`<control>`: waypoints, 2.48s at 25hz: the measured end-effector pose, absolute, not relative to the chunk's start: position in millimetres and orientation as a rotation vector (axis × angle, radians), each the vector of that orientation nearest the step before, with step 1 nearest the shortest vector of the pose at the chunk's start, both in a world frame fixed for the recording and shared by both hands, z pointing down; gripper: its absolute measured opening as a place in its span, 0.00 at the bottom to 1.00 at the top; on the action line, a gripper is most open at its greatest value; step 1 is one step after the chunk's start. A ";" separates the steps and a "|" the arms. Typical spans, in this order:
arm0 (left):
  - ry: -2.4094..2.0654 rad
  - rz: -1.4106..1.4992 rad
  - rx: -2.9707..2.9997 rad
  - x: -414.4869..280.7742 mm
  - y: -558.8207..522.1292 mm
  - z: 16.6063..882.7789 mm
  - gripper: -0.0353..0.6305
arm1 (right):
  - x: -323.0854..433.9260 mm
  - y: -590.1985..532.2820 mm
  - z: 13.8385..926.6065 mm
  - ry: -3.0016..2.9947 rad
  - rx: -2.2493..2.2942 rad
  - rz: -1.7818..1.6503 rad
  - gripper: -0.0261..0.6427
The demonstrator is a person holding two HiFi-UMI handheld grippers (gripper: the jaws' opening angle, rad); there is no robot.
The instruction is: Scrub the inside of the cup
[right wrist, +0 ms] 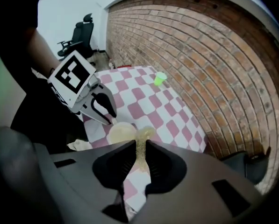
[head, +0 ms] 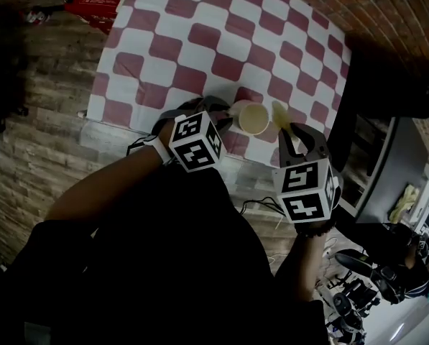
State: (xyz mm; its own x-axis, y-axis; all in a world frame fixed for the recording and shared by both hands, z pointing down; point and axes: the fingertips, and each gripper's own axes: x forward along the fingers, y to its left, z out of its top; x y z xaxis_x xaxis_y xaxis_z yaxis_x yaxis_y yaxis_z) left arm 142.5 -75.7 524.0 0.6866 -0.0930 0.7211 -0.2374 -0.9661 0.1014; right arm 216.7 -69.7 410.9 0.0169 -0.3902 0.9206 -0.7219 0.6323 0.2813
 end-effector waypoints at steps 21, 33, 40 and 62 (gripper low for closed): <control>-0.293 1.149 2.699 138.6 -71.8 525.9 0.22 | 183.8 -67.1 528.9 -1.565 0.429 0.218 0.15; -0.296 1.151 2.692 139.0 -71.1 527.0 0.22 | 170.6 -58.3 450.0 -1.885 0.577 0.717 0.14; -0.288 1.159 2.685 136.4 -66.8 527.7 0.22 | 195.8 -64.1 412.4 -1.943 0.724 0.685 0.14; -0.243 1.168 2.705 138.6 -52.9 524.7 0.22 | 172.9 -64.8 483.5 -1.878 0.779 0.882 0.14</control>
